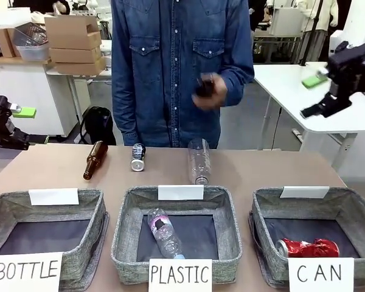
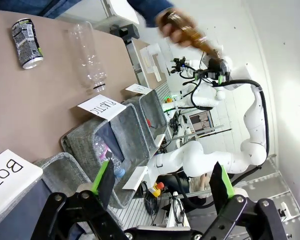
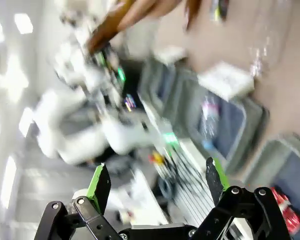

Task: Sort the can waste into the basket.
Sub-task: Pick up the can waste from the table and place it in the right Fabric basket.

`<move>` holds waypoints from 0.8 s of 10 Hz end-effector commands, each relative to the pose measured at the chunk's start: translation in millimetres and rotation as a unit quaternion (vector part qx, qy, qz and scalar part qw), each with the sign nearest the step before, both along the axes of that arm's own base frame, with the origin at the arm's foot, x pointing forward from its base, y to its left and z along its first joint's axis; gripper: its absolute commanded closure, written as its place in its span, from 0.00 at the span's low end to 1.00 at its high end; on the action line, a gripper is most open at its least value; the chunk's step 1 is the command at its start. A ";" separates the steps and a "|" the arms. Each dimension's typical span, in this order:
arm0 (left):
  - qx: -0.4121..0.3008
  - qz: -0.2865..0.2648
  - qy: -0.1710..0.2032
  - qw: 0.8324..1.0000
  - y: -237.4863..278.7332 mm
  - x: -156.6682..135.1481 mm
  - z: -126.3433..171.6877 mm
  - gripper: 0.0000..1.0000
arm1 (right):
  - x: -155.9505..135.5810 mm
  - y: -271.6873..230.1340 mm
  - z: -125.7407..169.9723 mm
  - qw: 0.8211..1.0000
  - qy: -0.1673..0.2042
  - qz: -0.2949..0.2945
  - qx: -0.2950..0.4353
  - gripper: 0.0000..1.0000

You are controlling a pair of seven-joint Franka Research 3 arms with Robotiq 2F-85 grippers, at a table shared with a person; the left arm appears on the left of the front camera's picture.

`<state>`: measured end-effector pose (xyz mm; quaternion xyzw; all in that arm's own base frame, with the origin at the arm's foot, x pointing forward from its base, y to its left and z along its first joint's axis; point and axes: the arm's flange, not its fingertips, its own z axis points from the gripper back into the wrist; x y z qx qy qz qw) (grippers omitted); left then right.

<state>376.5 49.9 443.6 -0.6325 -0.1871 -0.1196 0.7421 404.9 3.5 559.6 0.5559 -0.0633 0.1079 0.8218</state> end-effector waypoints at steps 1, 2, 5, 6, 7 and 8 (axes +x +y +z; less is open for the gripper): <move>-0.009 -0.001 -0.013 1.000 -1.4 0.7 1.0 0.00 | -10.4 -3.5 2.6 0.997 -0.015 0.064 -0.037 0.00; -0.009 -0.001 -0.013 1.000 -1.4 0.7 1.0 0.00 | -10.4 -3.5 2.6 0.997 -0.015 0.064 -0.037 0.00; -0.009 -0.001 -0.013 1.000 -1.4 0.7 1.0 0.00 | -10.4 -3.5 2.6 0.997 -0.015 0.064 -0.037 0.00; -0.009 -0.001 -0.013 1.000 -1.4 0.7 1.0 0.00 | -10.4 -3.5 2.6 0.997 -0.015 0.064 -0.037 0.00; -0.009 -0.001 -0.013 1.000 -1.4 0.7 1.0 0.00 | -10.4 -3.5 2.6 0.997 -0.015 0.064 -0.037 0.00; -0.009 -0.001 -0.013 1.000 -1.4 0.7 1.0 0.00 | -10.4 -3.5 2.6 0.997 -0.015 0.064 -0.037 0.00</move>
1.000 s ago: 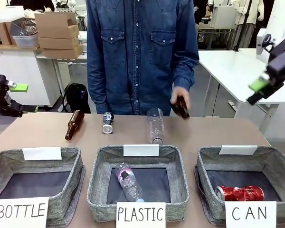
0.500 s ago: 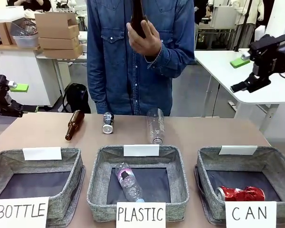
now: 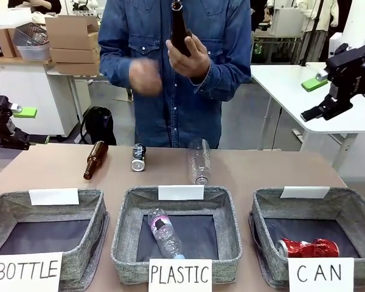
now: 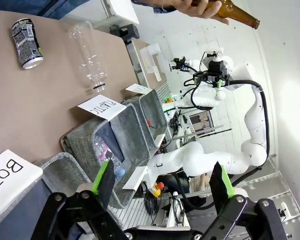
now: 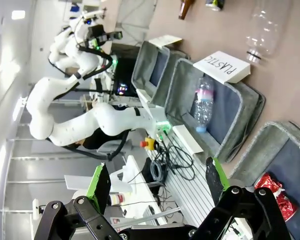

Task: Sort the can waste into the basket.
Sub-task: Pick up the can waste from the table and place it in the right Fabric basket.

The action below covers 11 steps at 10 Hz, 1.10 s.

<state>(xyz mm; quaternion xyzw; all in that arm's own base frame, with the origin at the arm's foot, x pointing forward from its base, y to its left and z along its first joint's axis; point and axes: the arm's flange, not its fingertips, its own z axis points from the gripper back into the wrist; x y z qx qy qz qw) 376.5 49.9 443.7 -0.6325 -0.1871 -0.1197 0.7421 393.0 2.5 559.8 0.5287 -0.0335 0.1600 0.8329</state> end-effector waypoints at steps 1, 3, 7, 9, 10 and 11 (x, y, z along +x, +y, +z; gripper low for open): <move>-0.009 -0.001 -0.013 1.000 -1.4 0.7 0.9 0.00 | 1.5 -2.5 2.4 1.000 -0.008 0.007 -0.001 0.00; -0.009 -0.001 -0.013 1.000 -1.4 0.7 0.9 0.00 | 1.5 -2.5 2.4 1.000 -0.008 0.007 -0.001 0.00; -0.009 -0.001 -0.013 1.000 -1.4 0.7 0.9 0.00 | 1.5 -2.5 2.4 1.000 -0.008 0.007 -0.001 0.00; 0.064 -0.038 -0.006 0.997 11.3 -1.1 25.2 0.00 | 1.5 -2.5 2.4 1.000 -0.008 0.007 -0.001 0.00; 0.106 -0.016 -0.011 0.994 39.1 0.1 49.1 0.00 | 1.5 -2.5 2.4 1.000 -0.008 0.007 -0.001 0.00; 0.140 0.023 -0.011 0.990 69.4 -4.5 64.0 0.00 | 1.5 -2.5 2.4 1.000 -0.008 0.007 -0.001 0.00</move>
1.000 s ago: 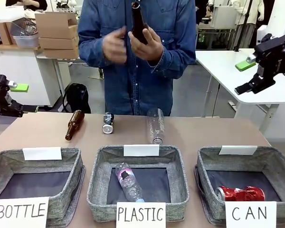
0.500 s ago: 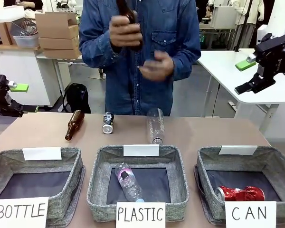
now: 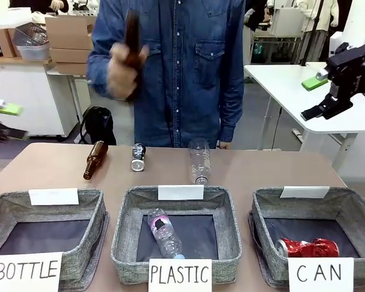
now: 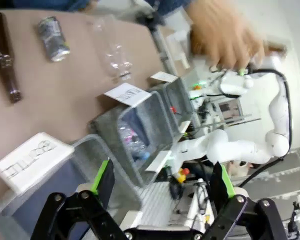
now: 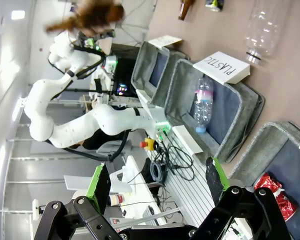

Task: Sort the can waste into the basket.
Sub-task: Pick up the can waste from the table and place it in the right Fabric basket.

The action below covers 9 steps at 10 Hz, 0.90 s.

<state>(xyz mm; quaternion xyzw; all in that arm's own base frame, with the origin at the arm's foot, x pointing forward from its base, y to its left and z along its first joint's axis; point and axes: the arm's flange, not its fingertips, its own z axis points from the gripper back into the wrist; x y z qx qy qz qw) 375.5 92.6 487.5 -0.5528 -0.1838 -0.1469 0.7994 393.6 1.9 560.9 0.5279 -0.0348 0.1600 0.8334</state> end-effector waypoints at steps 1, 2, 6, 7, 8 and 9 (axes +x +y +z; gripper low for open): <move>0.070 0.043 -0.003 0.997 59.3 -18.9 31.8 0.00 | 0.9 -2.0 1.3 1.000 -0.007 0.008 0.000 0.00; 0.077 0.060 -0.004 0.995 90.8 -38.2 43.4 0.00 | 0.9 -2.0 1.3 1.000 -0.007 0.008 0.000 0.00; 0.027 0.132 -0.054 0.989 163.3 -97.8 59.3 0.00 | 0.9 -2.0 1.3 1.000 -0.007 0.008 0.000 0.00; 0.015 0.133 -0.060 0.989 162.4 -98.2 55.7 0.00 | 0.9 -2.0 1.3 1.000 -0.007 0.008 0.000 0.00; 0.012 0.129 -0.062 0.990 158.9 -95.6 52.1 0.00 | 0.9 -2.0 1.3 1.000 -0.007 0.008 0.000 0.00; 0.017 0.131 -0.057 0.990 152.5 -86.2 50.6 0.00 | 0.9 -2.0 1.3 1.000 -0.007 0.008 0.000 0.00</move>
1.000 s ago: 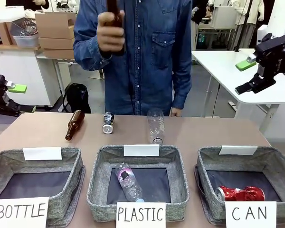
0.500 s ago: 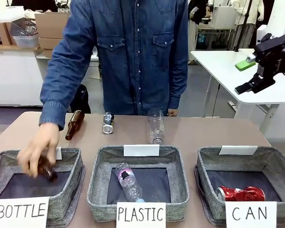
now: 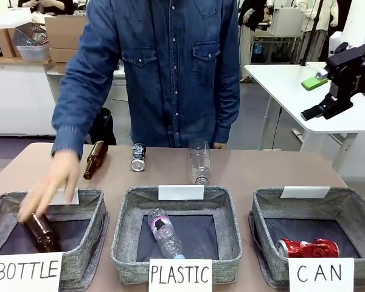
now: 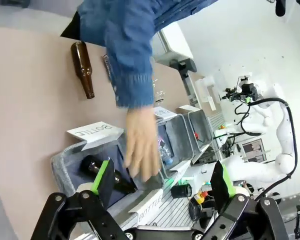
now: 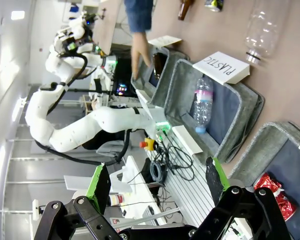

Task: Sort the can waste into the basket.
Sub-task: Pick up the can waste from the table and place it in the right Fabric basket.

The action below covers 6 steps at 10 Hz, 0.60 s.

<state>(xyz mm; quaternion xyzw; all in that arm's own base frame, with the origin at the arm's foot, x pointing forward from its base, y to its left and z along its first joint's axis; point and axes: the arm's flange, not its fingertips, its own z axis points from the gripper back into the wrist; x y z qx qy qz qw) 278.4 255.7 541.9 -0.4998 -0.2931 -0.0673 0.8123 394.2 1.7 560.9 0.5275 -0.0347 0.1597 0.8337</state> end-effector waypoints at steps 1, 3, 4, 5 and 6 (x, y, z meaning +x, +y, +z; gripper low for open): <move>-0.008 -0.024 -0.007 1.000 -21.5 22.9 -3.7 0.00 | 0.3 -1.7 1.3 1.000 -0.007 0.009 0.000 0.00; 0.009 -0.061 0.002 0.998 -68.8 53.0 -8.8 0.00 | 0.3 -1.7 1.3 1.000 -0.007 0.009 0.000 0.00; 0.013 -0.104 0.010 0.994 -111.7 73.8 -15.3 0.00 | 0.3 -1.7 1.3 1.000 -0.007 0.009 0.000 0.00; 0.010 -0.146 0.023 0.989 -151.8 90.3 -22.8 0.00 | 0.3 -1.7 1.3 1.000 -0.007 0.009 0.000 0.00; 0.013 -0.183 0.037 0.982 -188.0 102.4 -31.7 0.00 | 0.3 -1.7 1.3 1.000 -0.007 0.009 0.000 0.00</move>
